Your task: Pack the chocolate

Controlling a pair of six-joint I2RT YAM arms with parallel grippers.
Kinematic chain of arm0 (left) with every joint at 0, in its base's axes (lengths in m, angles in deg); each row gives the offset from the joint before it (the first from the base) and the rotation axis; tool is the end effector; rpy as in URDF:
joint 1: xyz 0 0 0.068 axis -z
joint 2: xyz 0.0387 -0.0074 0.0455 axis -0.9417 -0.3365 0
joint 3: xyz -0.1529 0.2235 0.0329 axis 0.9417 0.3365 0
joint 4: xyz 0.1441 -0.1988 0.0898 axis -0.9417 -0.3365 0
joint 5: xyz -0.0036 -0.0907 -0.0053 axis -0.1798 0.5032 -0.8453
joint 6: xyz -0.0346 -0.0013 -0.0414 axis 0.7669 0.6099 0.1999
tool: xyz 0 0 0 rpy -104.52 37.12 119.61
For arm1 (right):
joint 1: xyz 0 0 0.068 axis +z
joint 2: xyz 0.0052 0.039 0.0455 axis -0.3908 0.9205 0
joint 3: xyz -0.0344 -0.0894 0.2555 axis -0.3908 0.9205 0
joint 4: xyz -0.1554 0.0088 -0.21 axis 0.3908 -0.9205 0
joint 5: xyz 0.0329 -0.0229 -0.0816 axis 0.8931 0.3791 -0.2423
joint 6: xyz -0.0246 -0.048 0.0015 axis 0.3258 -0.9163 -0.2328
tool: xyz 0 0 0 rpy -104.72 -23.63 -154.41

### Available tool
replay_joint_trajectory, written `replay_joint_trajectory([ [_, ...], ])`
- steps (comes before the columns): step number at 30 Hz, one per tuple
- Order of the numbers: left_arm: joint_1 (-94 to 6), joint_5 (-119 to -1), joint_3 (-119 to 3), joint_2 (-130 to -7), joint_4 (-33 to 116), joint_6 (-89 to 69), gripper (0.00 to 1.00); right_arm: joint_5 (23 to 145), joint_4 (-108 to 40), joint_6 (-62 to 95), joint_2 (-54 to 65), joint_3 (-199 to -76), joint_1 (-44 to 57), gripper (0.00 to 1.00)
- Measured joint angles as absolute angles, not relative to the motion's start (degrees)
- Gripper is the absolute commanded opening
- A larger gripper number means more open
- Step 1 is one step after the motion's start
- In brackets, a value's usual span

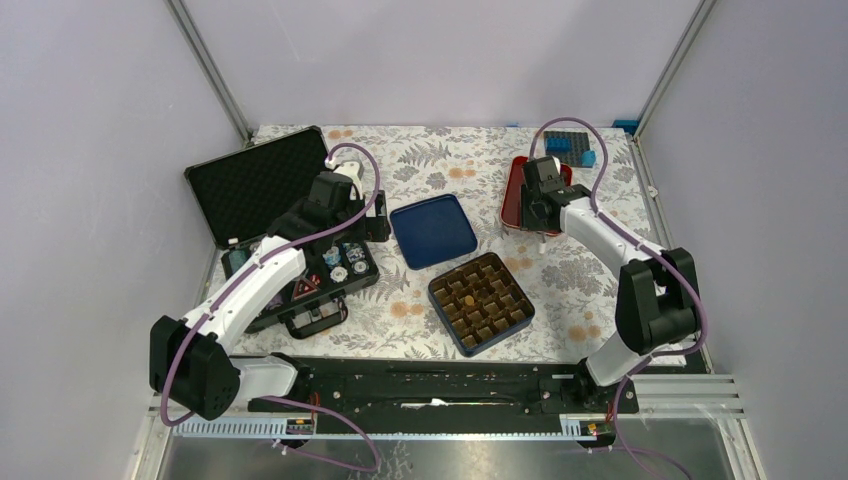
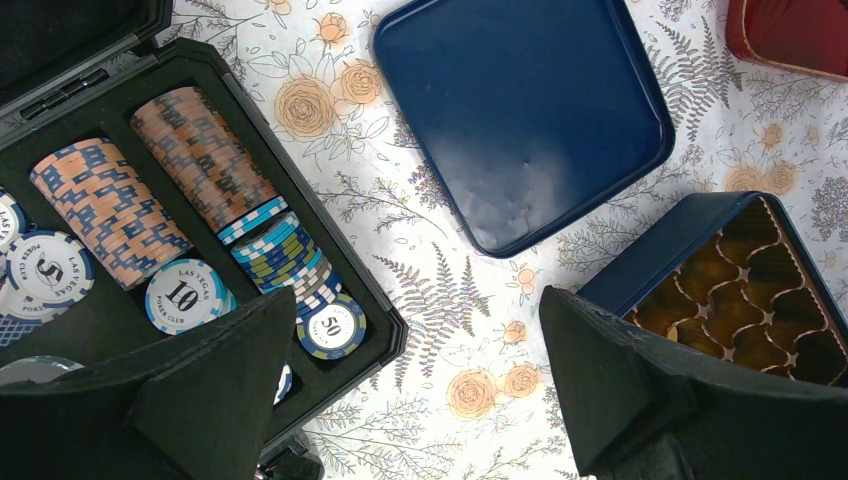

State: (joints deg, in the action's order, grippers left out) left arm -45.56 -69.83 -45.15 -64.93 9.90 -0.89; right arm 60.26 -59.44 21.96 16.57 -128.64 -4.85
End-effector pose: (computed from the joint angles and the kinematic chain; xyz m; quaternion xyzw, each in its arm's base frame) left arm 0.2476 -0.1130 0.2958 0.0261 0.9137 -0.1434 0.3793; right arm 0.3296 0.0978 0.2423 -0.0042 0.9358 -0.0404 0.3501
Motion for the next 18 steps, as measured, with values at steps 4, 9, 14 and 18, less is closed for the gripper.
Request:
replay_joint_trajectory([
  [4,-45.56,-70.03,-45.17,-64.99,9.88,-1.08,0.99,60.02,-58.88,21.68,18.26,-128.67,-5.05,0.46],
  [9,-45.56,-70.29,-45.17,-65.21,9.62,-1.48,0.99,60.04,-58.22,21.24,21.16,-129.67,-5.31,0.47],
  [14,-45.56,-70.49,-45.26,-65.71,9.29,-1.74,0.99,60.04,-58.02,20.78,23.02,-131.94,-5.46,0.47],
  [18,-45.56,-70.66,-45.30,-66.09,9.25,-1.89,0.99,60.04,-57.63,20.41,24.59,-133.93,-5.59,0.47],
])
